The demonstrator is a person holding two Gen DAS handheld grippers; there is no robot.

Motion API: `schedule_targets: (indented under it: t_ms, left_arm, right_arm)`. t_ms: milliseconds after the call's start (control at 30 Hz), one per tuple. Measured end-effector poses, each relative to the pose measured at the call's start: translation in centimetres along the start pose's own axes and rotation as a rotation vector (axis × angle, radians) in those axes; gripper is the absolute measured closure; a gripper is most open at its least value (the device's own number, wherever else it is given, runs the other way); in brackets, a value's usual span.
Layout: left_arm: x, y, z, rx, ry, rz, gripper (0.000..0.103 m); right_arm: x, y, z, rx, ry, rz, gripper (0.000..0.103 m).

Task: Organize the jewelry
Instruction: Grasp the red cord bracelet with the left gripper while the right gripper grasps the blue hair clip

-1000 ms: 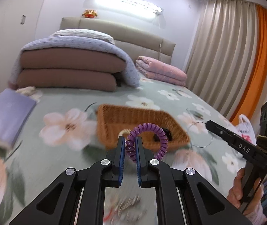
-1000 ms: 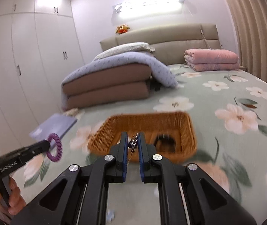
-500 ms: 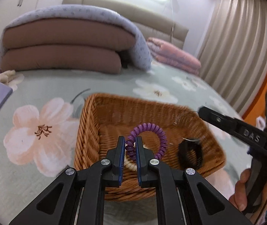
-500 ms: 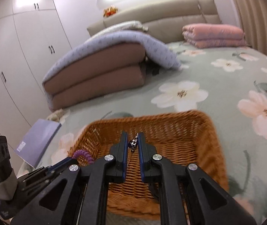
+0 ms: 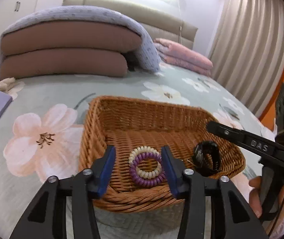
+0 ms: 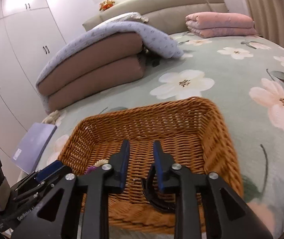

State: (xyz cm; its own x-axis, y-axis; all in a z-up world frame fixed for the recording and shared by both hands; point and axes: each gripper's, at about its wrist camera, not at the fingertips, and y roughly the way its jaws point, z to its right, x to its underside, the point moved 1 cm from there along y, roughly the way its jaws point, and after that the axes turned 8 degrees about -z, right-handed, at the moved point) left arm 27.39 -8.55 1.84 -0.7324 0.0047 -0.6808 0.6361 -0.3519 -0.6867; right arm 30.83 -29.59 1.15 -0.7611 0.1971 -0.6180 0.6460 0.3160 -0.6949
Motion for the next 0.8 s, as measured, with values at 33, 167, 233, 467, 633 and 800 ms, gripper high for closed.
schedule_targets:
  t_ms: [33, 167, 233, 467, 633, 800]
  left_arm:
    - [0.0, -0.6, -0.1, -0.002, -0.003, 0.012, 0.054]
    - [0.1, -4.3, -0.5, 0.026, -0.028, 0.047, 0.054]
    - [0.9, -6.9, -0.8, 0.052, -0.043, 0.067, 0.054]
    - [5.9, -15.1, -2.7, 0.019, -0.045, 0.103, 0.054]
    - [9.6, -19.9, -4.0, 0.004, -0.054, 0.162, 0.054]
    - [12.9, -22.4, -6.4, -0.01, -0.1, 0.203, 0.054]
  right_arm:
    - [0.2, -0.8, 0.1, -0.012, 0.008, 0.008, 0.076]
    - [1.7, -4.3, -0.6, -0.038, 0.004, 0.037, 0.076]
    - [3.2, -6.5, -1.3, -0.042, -0.017, 0.053, 0.076]
    - [9.8, -12.4, -4.5, -0.051, -0.125, 0.077, 0.076]
    - [14.2, -15.9, -7.1, -0.051, -0.178, 0.156, 0.076]
    - [17.9, -17.7, -8.8, -0.032, -0.203, 0.25, 0.069]
